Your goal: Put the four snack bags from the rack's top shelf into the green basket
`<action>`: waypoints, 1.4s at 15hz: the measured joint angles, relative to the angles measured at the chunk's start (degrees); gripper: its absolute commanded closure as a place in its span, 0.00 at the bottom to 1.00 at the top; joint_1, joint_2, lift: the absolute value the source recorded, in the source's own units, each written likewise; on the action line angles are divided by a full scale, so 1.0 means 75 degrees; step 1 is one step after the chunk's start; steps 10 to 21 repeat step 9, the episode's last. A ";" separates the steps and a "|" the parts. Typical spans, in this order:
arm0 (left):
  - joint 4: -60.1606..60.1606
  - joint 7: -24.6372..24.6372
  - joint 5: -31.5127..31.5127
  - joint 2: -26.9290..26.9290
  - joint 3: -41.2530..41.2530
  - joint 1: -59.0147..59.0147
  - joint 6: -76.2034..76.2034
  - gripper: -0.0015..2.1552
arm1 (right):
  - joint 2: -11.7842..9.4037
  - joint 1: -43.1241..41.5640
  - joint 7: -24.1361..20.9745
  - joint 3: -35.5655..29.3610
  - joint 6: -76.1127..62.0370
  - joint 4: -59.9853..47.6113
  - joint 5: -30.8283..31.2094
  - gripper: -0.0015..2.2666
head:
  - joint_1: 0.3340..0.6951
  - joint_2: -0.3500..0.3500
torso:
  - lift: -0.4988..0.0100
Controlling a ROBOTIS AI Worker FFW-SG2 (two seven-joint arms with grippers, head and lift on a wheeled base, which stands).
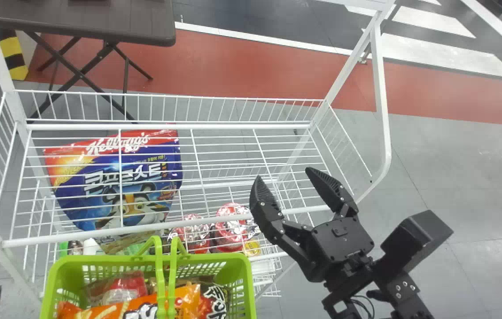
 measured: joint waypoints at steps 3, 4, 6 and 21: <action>-0.0004 0.0000 0.0004 0.0000 0.0007 0.0001 0.0000 1.00 | 0.0000 0.0007 0.0000 0.0006 0.0000 0.0000 0.0004 0.03 | 1.00 0.00 | 0.98; -0.0015 0.0000 0.0005 0.0000 0.0011 0.0001 0.0000 1.00 | -0.0001 0.0008 -0.0006 0.0011 0.0000 -0.0001 0.0005 0.03 | 1.00 0.00 | 0.98; -0.0026 0.0000 0.0005 0.0000 0.0008 0.0001 0.0000 1.00 | -0.0007 0.0008 -0.0026 0.0020 -0.0008 -0.0002 0.0000 0.03 | 1.00 0.00 | 0.98; -0.0026 -0.0001 0.0004 0.0000 -0.0004 0.0001 0.0000 1.00 | -0.0012 0.0016 -0.0081 0.0022 -0.0023 -0.0038 -0.0005 0.03 | 1.00 0.00 | 0.98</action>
